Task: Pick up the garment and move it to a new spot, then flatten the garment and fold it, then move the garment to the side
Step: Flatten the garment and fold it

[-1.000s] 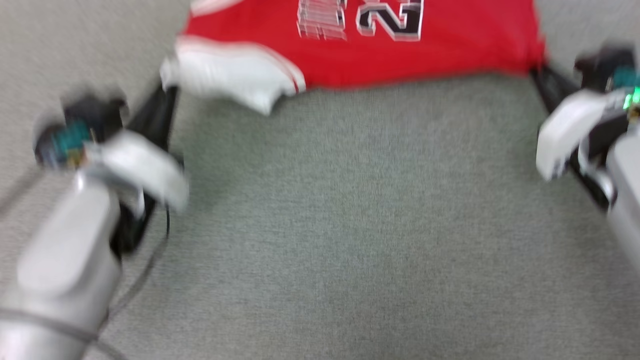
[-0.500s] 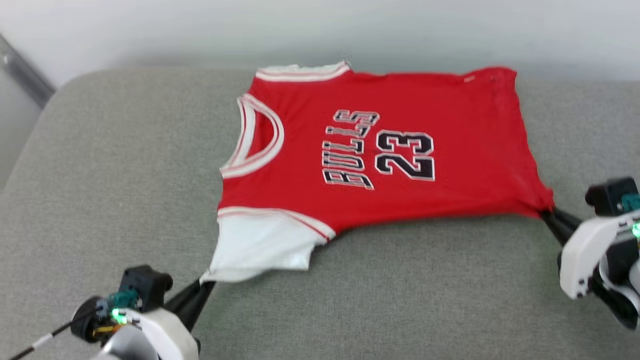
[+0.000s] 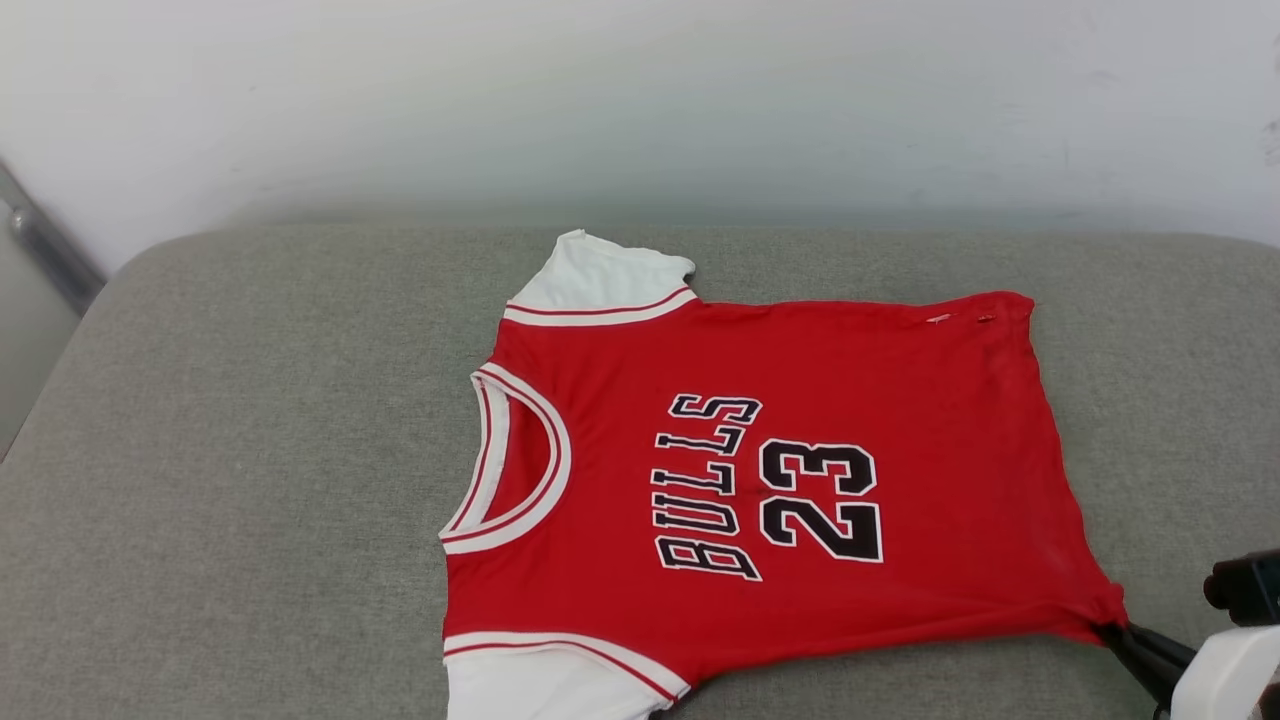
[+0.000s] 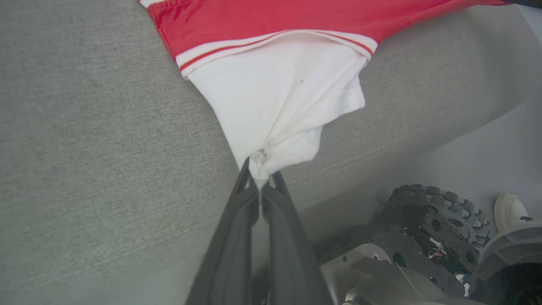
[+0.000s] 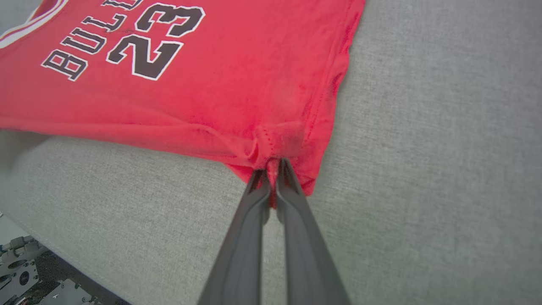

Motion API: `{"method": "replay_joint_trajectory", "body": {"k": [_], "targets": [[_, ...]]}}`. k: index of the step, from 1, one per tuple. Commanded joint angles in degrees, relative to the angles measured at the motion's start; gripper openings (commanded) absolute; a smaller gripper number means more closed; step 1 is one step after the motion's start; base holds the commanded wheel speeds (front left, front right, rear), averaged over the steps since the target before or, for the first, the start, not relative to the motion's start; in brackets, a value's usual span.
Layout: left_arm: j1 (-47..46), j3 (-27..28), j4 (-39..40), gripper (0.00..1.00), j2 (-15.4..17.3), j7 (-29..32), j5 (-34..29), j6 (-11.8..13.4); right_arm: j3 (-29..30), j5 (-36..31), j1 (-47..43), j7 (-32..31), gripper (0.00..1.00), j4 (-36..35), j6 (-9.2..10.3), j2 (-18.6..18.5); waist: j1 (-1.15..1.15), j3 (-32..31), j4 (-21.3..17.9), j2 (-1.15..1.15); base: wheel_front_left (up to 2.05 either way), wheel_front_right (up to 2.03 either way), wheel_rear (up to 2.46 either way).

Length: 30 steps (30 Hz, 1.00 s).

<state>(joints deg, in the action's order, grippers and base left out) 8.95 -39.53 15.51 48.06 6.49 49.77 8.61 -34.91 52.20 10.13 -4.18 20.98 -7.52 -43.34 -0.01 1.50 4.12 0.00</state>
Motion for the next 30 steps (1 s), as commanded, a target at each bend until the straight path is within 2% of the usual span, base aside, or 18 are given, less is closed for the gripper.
{"method": "replay_joint_trajectory", "body": {"k": [1,14,21,30], "targets": [[1.29,0.04,1.22,0.0,0.56,0.22,0.5,0.47,0.9,-0.25,-2.56,-0.5,0.0,-2.07,0.06,-0.9,0.01,-0.13,-0.44,0.0,0.0,0.0,0.0],[-3.95,5.42,3.21,0.0,0.78,-5.05,-1.44,1.72,10.62,-1.93,-6.76,-4.41,0.0,-11.56,0.05,1.33,0.01,1.72,-2.1,0.0,0.0,0.0,0.0],[-9.59,8.51,2.93,0.0,0.18,-7.31,-2.39,0.93,14.62,-4.14,-5.1,-7.76,0.0,-15.0,0.05,2.4,0.01,5.07,-2.53,0.0,0.0,0.0,0.0],[-19.98,7.91,-3.03,0.0,-1.99,-4.85,-4.47,-1.93,16.14,-10.05,1.09,-15.02,0.0,-14.79,0.05,4.43,0.01,11.51,-2.89,0.0,0.0,0.0,0.0]]}}
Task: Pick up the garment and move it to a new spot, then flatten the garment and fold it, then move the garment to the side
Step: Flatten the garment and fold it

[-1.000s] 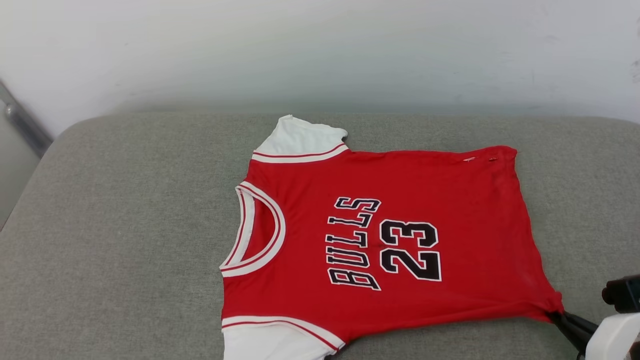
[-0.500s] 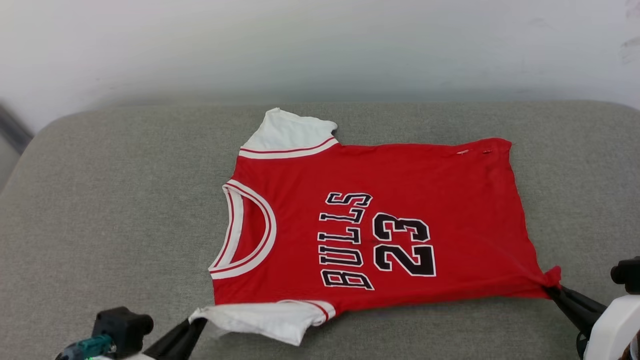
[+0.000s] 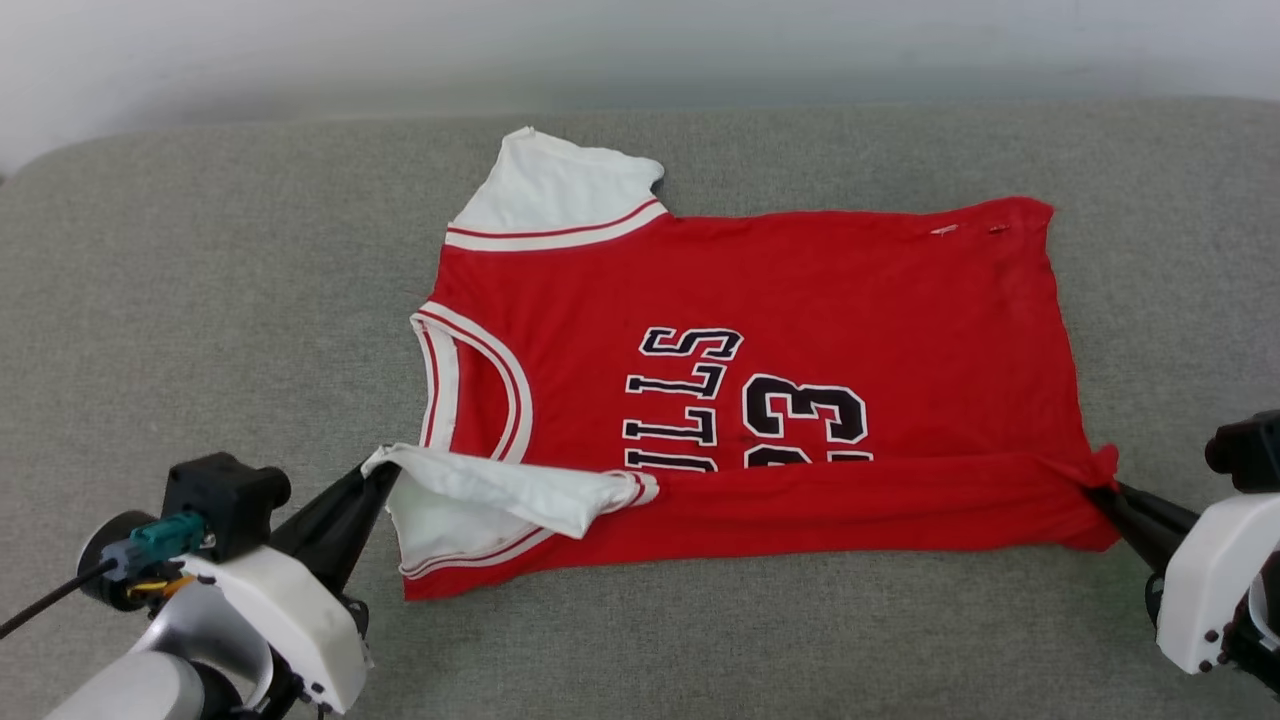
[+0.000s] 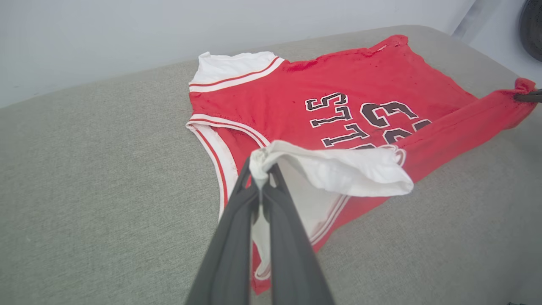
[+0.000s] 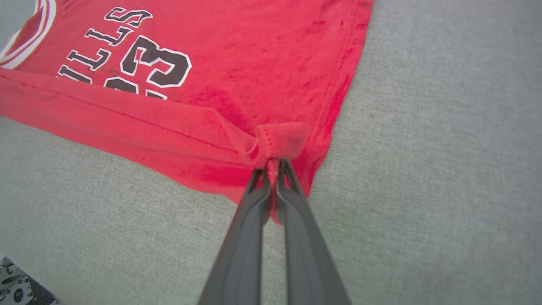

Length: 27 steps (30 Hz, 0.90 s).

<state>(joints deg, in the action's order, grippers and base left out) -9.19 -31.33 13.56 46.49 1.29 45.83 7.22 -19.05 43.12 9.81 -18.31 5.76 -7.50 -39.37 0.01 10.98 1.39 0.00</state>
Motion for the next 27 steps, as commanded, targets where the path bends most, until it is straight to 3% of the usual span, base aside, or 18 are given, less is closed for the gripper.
{"method": "replay_joint_trajectory", "body": {"k": [1,4,13,14,15,16,18,27], "targets": [[-3.12,-0.59,-2.23,0.0,-0.74,0.55,-1.04,-1.03,0.38,-1.59,2.14,-1.63,0.0,0.76,0.03,0.72,-0.01,2.68,-0.15,0.0,0.0,0.0,0.0],[-9.49,-2.43,-9.65,0.0,-3.75,1.81,-2.61,-3.36,0.27,-4.08,5.76,-4.7,0.0,2.54,0.03,2.04,-0.01,5.66,-0.1,0.0,0.0,0.0,0.0],[-15.79,-4.88,-21.35,0.0,-8.9,0.63,-4.4,-5.88,-0.88,-6.95,8.53,-6.65,0.0,5.38,0.03,3.32,-0.01,7.26,0.27,0.0,0.0,0.0,0.0],[-16.22,-5.1,-22.51,0.04,-9.45,0.4,-4.52,-6.12,-0.91,-7.13,8.75,-6.75,0.0,5.71,0.03,3.48,-0.01,7.24,0.27,0.0,0.0,0.0,0.0],[-16.54,-5.15,-23.83,0.71,-10.17,0.17,-4.32,-6.15,-0.77,-7.47,8.94,-6.82,0.0,6.18,0.03,3.66,-0.01,7.18,0.28,0.0,0.0,0.0,0.0],[-16.76,-5.09,-25.19,1.0,-10.83,-0.19,-3.99,-6.05,-0.45,-7.62,9.02,-7.0,0.0,6.73,0.04,3.93,-0.01,7.07,0.28,0.0,0.0,0.0,0.0],[-17.07,-5.13,-27.8,1.0,-12.01,-0.63,-3.69,-5.87,0.25,-7.91,9.03,-7.24,1.0,7.76,0.05,4.63,-0.01,6.61,0.36,0.0,0.0,0.0,0.0],[-14.57,-1.78,-32.84,1.0,-16.52,-5.7,-0.23,-2.09,2.16,-10.28,7.32,-5.88,1.0,8.16,0.03,7.07,-0.01,2.39,0.7,0.0,0.0,0.0,0.0]]}}
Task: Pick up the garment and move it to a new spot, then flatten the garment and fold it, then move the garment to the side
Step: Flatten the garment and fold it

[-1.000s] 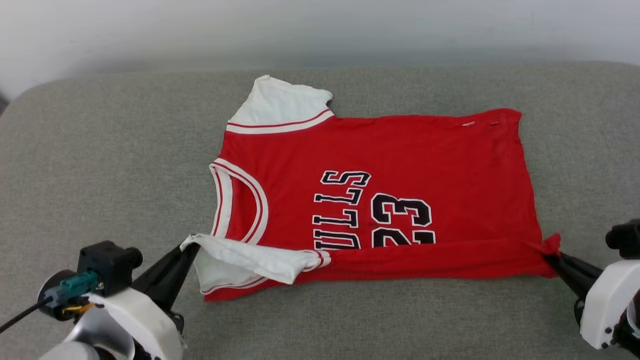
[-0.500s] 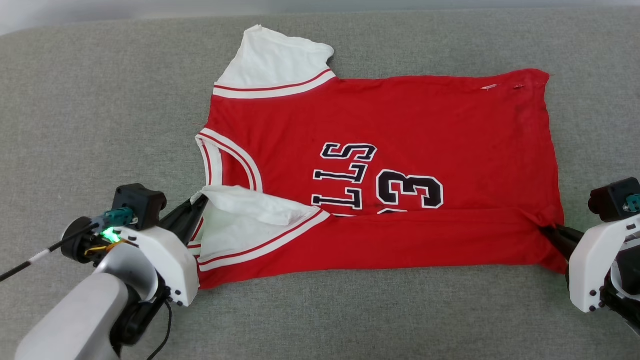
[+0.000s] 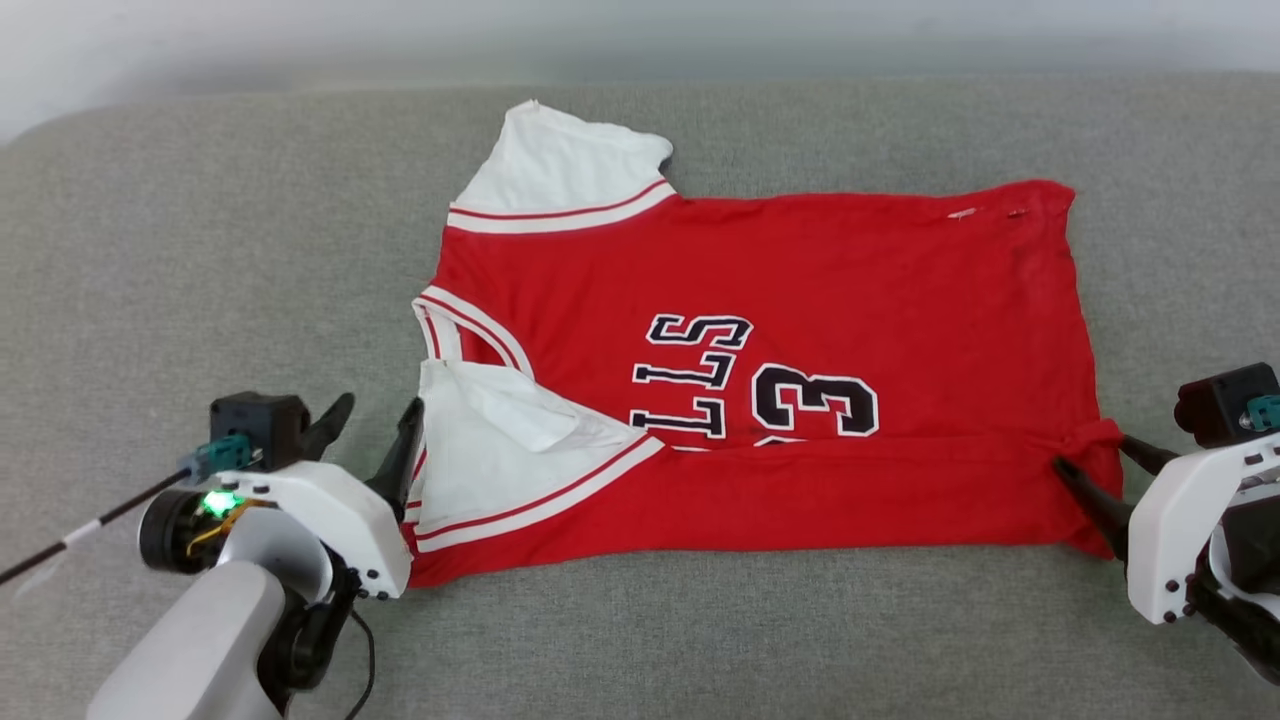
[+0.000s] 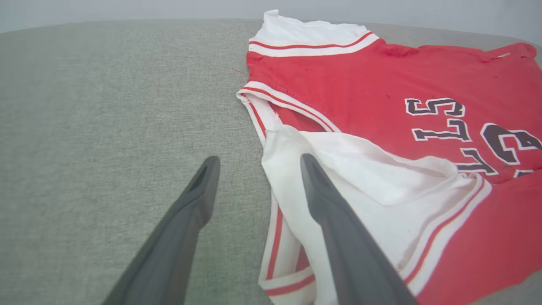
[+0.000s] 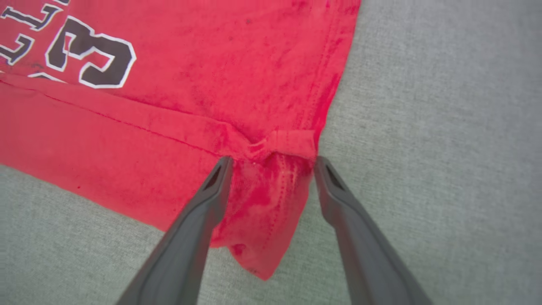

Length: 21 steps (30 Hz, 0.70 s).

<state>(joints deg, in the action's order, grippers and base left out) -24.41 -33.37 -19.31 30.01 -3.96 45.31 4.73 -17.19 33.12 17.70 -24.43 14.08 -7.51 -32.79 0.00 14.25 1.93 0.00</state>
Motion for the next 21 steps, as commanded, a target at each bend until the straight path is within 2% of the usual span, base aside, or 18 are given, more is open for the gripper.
{"method": "replay_joint_trajectory", "body": {"k": [1,4,7,12,18,21], "targets": [[1.28,0.48,0.38,1.0,-0.24,-0.87,0.39,1.0,0.6,-1.0,-0.95,0.3,1.0,-0.46,0.04,0.62,0.0,-1.45,0.26,0.0,0.0,0.0,0.0],[4.14,0.86,2.25,1.0,-0.28,-1.26,0.95,2.78,1.39,-3.44,-2.87,-0.4,1.0,-1.6,0.04,1.05,0.0,-2.96,0.4,0.0,0.0,0.0,0.0],[7.64,1.01,5.46,1.0,0.17,-0.29,1.99,4.74,4.18,-6.11,-5.06,-1.85,1.0,-2.98,0.04,3.0,0.0,-4.17,0.41,0.0,0.0,0.0,0.0],[13.14,0.0,11.64,1.0,2.21,3.36,2.51,8.42,10.79,-9.86,-9.41,-5.72,1.0,-7.03,0.04,8.12,0.0,-5.17,0.3,0.0,0.0,0.0,0.0],[15.72,-1.14,17.08,1.0,4.22,7.49,2.56,11.28,15.91,-13.37,-13.8,-10.37,1.0,-14.85,0.03,13.62,0.0,-3.32,-0.29,0.0,0.0,0.0,0.0],[14.67,-1.33,18.03,1.0,4.44,8.64,1.99,12.34,16.5,-14.48,-15.22,-12.38,1.0,-18.79,0.04,14.75,0.0,-1.51,-0.63,0.0,0.0,0.0,0.0]]}}
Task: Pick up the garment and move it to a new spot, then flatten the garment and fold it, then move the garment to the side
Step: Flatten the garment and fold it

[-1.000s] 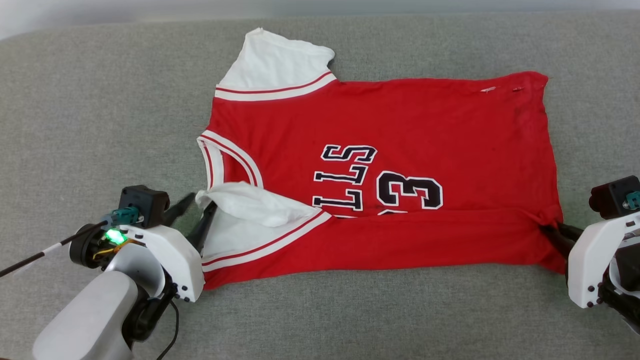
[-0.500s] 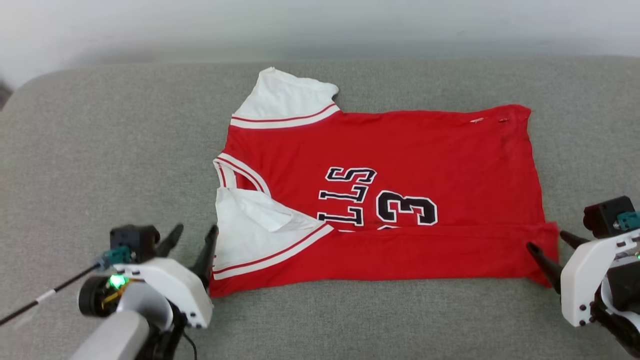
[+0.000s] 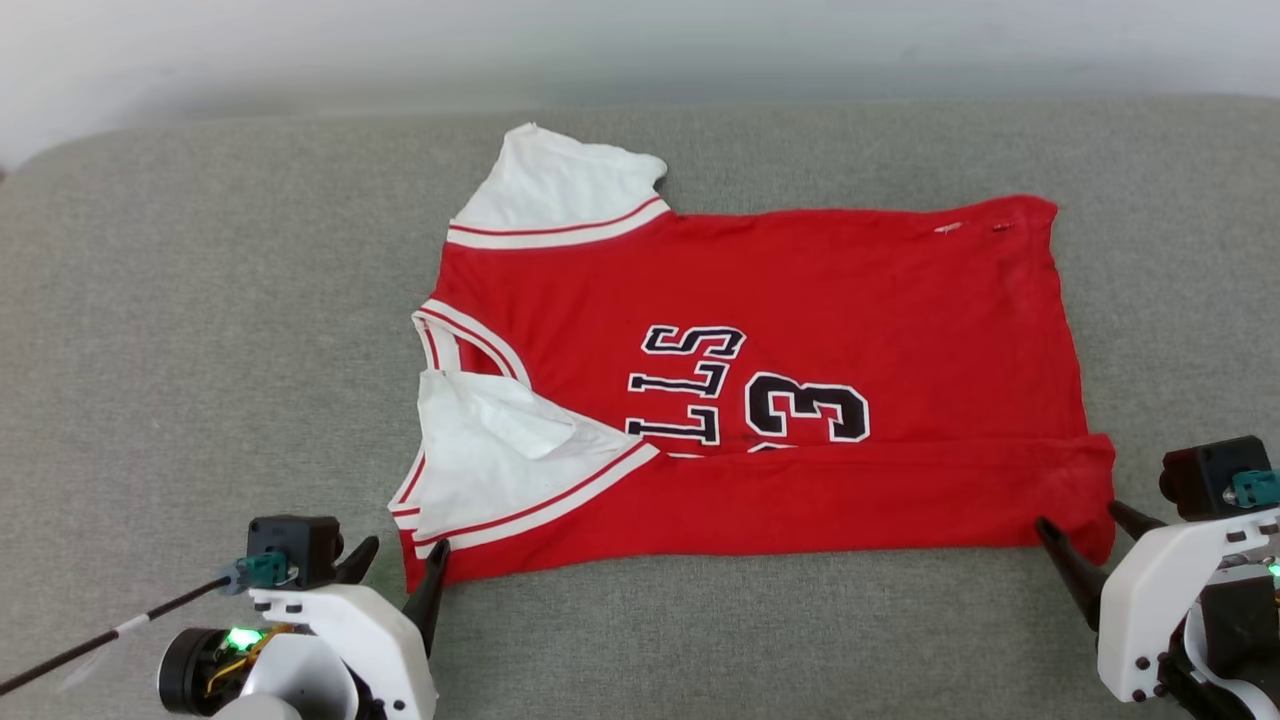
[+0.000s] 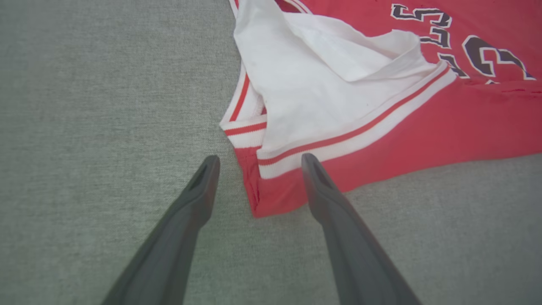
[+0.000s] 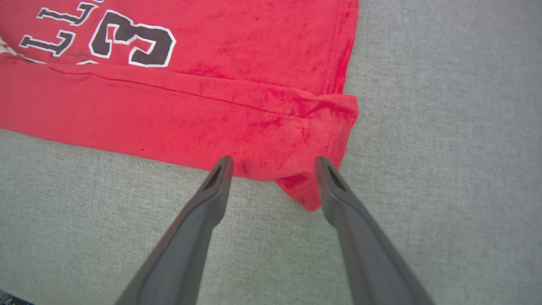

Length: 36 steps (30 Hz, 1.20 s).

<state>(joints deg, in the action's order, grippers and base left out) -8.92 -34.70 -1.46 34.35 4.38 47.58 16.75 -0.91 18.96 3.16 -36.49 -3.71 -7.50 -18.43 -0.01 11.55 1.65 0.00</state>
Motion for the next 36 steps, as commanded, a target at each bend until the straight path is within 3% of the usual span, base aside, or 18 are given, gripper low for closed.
{"method": "replay_joint_trajectory", "body": {"k": [1,9,13,14,15,23,36], "targets": [[-1.1,-0.18,0.27,1.0,0.0,0.65,-0.42,0.47,0.46,-0.52,-1.0,-0.71,1.0,-2.03,0.02,0.65,0.01,1.73,-0.41,0.0,0.0,0.0,0.0],[-2.63,-2.63,-3.83,1.0,-0.08,5.39,-1.63,2.58,2.28,-1.95,-1.91,-1.88,1.0,-6.76,0.02,2.16,0.01,4.29,-1.02,0.0,0.0,0.0,0.0],[-2.3,-4.23,-6.12,1.0,-0.98,7.73,-0.54,1.37,2.92,-2.16,-1.57,-1.88,1.0,-7.58,0.02,2.38,0.01,5.1,-1.12,0.0,0.0,0.0,0.0],[-2.11,-4.68,-6.58,0.59,-1.28,8.17,-0.29,0.9,3.06,-2.27,-1.52,-1.84,1.0,-7.71,0.02,2.4,0.01,5.21,-1.13,0.0,0.0,0.0,0.0],[-2.08,-5.04,-6.92,0.02,-1.59,8.39,-0.08,0.32,3.24,-2.46,-1.43,-1.8,1.0,-7.76,0.02,2.41,0.01,5.26,-1.12,0.0,0.0,0.0,0.0],[-3.08,-4.48,-6.4,0.0,-2.73,4.02,-0.47,-2.12,4.2,-4.39,-0.97,-2.34,1.0,-6.04,0.03,1.15,0.01,3.15,0.09,0.0,0.0,0.0,0.0],[-2.2,-2.99,2.65,0.0,-1.06,0.01,-2.02,-0.58,6.86,-5.59,0.09,-3.37,1.0,3.71,0.03,1.87,0.01,1.7,3.96,0.0,0.0,0.0,0.0]]}}
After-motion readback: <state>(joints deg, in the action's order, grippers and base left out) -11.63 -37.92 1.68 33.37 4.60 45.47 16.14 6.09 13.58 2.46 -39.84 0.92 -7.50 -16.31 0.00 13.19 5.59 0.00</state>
